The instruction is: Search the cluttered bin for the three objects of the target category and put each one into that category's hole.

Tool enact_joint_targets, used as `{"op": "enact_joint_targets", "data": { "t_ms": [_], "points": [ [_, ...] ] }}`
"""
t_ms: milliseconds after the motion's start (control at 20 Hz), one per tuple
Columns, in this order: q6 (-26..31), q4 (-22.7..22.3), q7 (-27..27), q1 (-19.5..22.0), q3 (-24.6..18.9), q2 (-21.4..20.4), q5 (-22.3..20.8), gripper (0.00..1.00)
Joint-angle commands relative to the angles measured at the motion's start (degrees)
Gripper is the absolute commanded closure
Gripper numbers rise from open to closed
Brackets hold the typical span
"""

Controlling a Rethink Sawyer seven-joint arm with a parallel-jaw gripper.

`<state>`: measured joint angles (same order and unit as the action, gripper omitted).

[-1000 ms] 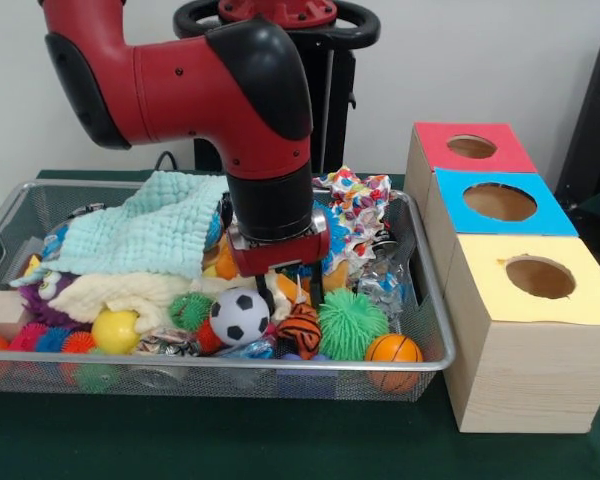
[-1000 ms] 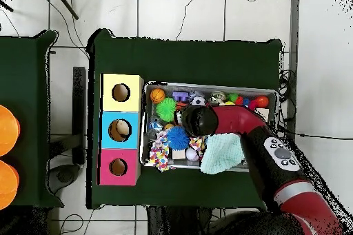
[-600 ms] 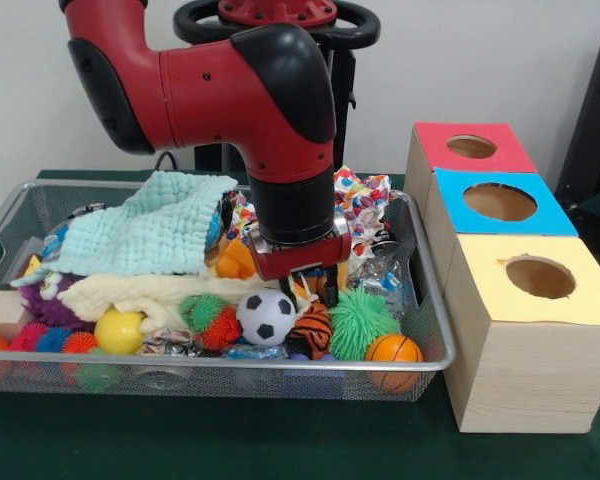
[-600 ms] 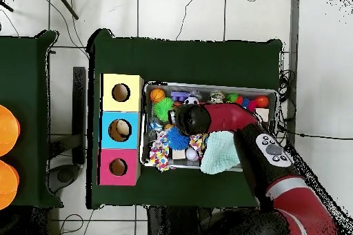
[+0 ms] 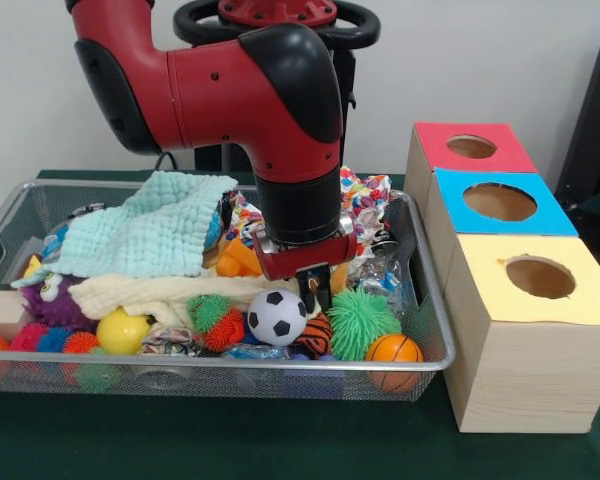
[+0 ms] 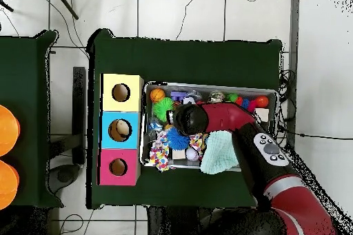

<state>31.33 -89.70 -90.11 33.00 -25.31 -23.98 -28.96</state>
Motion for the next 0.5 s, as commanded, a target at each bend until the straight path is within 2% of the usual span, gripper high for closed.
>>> {"op": "enact_joint_targets", "data": {
  "t_ms": [50,300,500],
  "points": [
    [0.4,1.5,0.4,-1.6,-2.3,0.4,-0.3,1.0],
    [1.4,-0.4,-0.2,-1.3,-2.4,-1.7,0.6,1.0],
    [5.9,-6.7,-2.6,-1.9,-1.9,-11.4,3.5,1.0]
  ]
}}
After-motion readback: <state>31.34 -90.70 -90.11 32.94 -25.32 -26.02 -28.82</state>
